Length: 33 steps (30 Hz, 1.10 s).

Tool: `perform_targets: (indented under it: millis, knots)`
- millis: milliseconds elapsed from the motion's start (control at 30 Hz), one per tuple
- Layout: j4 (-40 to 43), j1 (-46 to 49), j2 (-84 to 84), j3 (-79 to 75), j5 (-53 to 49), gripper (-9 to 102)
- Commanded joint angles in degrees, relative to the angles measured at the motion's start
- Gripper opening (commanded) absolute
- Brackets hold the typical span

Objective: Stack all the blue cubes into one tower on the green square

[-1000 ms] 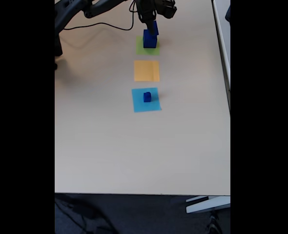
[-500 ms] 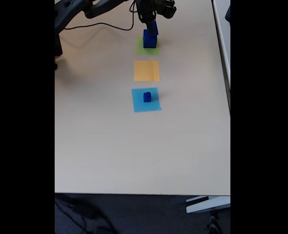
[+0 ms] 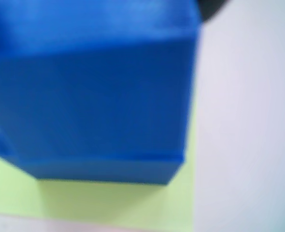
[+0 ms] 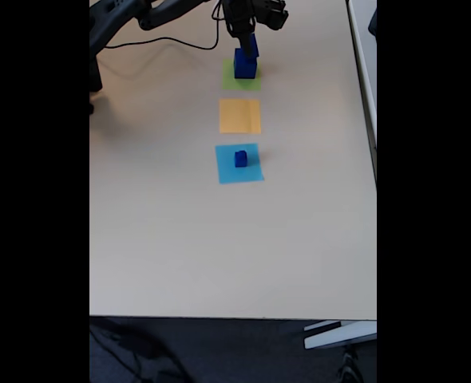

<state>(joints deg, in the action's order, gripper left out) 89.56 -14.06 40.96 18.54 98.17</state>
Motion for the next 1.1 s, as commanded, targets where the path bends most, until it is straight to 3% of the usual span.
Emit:
perform_targets:
  millis: [0, 1067]
  knots:
    - [1.2, 0.3, 2.2, -2.7, -0.4, 0]
    - [2.1, -0.1, 2.0, -3.7, 0.4, 0]
